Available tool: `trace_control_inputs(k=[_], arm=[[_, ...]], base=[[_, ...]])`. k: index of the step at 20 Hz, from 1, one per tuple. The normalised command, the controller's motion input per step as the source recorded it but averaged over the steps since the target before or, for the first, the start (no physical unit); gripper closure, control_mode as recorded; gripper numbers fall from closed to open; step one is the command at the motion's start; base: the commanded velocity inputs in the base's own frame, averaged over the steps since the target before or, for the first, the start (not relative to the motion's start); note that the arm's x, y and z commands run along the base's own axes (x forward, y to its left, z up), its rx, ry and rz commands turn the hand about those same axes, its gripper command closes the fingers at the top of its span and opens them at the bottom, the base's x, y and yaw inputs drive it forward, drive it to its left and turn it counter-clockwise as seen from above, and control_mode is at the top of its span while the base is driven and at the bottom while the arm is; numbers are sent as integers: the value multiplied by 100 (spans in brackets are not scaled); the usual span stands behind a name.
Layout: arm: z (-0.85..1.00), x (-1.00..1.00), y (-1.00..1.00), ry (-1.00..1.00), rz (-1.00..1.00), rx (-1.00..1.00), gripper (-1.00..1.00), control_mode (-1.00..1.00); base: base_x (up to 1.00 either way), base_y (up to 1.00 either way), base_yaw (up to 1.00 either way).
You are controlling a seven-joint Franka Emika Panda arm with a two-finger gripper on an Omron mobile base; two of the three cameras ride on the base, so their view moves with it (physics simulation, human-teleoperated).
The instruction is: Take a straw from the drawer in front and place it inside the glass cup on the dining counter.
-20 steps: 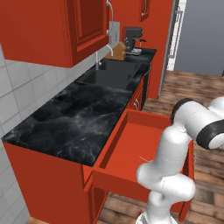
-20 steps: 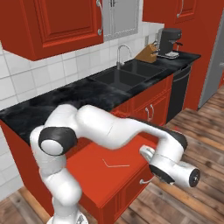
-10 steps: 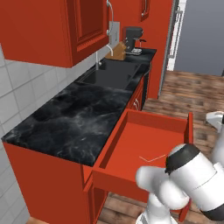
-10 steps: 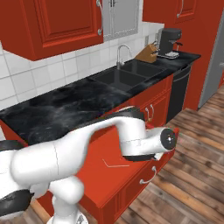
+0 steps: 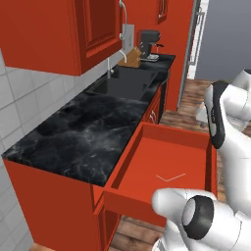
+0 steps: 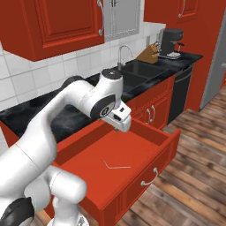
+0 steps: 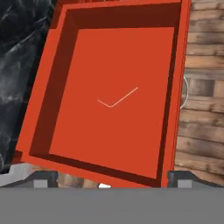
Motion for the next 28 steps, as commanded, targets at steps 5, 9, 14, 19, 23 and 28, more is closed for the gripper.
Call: trace_control_inputs(k=[5,9,14,19,23,28], arm=[[6,12,27,29,12,-4,-100,-100],[-30,0,8,8,27,3,-100,-100],[-57,0,7,-2,40,1,-100,-100],[-72,0,12,-13,42,0,-100,-100],[-68,7,22,-17,33,0,-100,-100],[-64,9,24,-13,23,-1,-100,-100]], base=[[0,0,0],[0,0,0],[0,0,0],[0,0,0],[0,0,0],[0,0,0]])
